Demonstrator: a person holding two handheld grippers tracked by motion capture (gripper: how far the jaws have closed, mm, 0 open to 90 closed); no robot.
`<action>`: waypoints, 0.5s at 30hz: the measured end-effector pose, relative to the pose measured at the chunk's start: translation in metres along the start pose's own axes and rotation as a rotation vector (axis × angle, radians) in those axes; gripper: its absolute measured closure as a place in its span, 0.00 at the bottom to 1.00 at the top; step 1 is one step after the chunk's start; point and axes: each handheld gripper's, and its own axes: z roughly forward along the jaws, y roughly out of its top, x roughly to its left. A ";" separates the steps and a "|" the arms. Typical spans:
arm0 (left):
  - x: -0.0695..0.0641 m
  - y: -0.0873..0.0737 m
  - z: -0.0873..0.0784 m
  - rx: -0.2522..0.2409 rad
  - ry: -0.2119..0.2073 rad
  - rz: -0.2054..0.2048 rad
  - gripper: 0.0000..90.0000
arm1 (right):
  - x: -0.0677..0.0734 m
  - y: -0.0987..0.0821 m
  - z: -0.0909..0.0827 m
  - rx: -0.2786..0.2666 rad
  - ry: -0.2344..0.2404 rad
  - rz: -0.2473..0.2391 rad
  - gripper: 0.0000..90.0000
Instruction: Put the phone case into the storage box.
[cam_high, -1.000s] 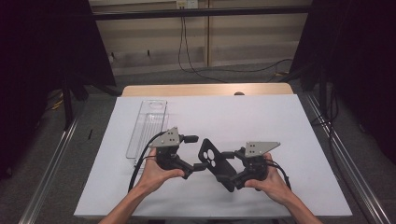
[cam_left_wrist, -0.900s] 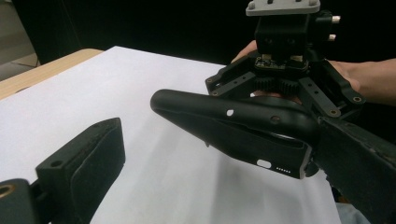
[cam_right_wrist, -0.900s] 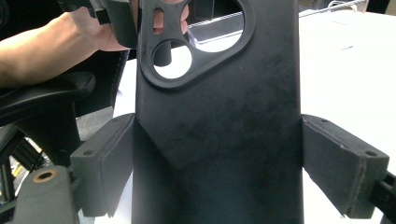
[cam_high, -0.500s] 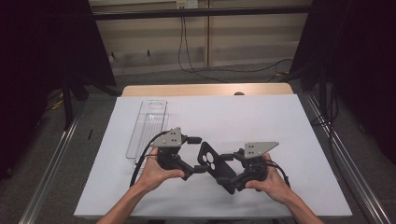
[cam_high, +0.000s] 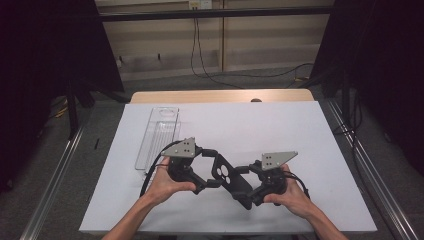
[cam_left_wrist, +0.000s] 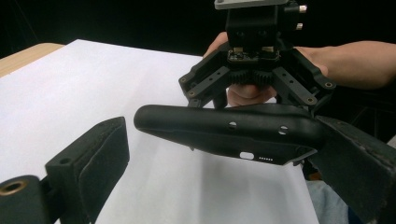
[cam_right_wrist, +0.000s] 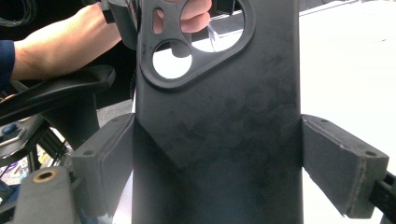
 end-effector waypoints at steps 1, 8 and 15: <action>0.000 0.000 0.000 0.000 -0.003 0.002 0.07 | 0.000 0.000 0.000 0.000 0.005 0.001 0.15; -0.002 0.000 0.001 0.010 -0.040 0.025 0.08 | 0.001 0.000 0.001 0.012 0.025 -0.005 0.16; -0.002 0.000 0.001 0.010 -0.059 0.032 0.10 | 0.001 -0.001 0.001 0.020 0.042 -0.002 0.16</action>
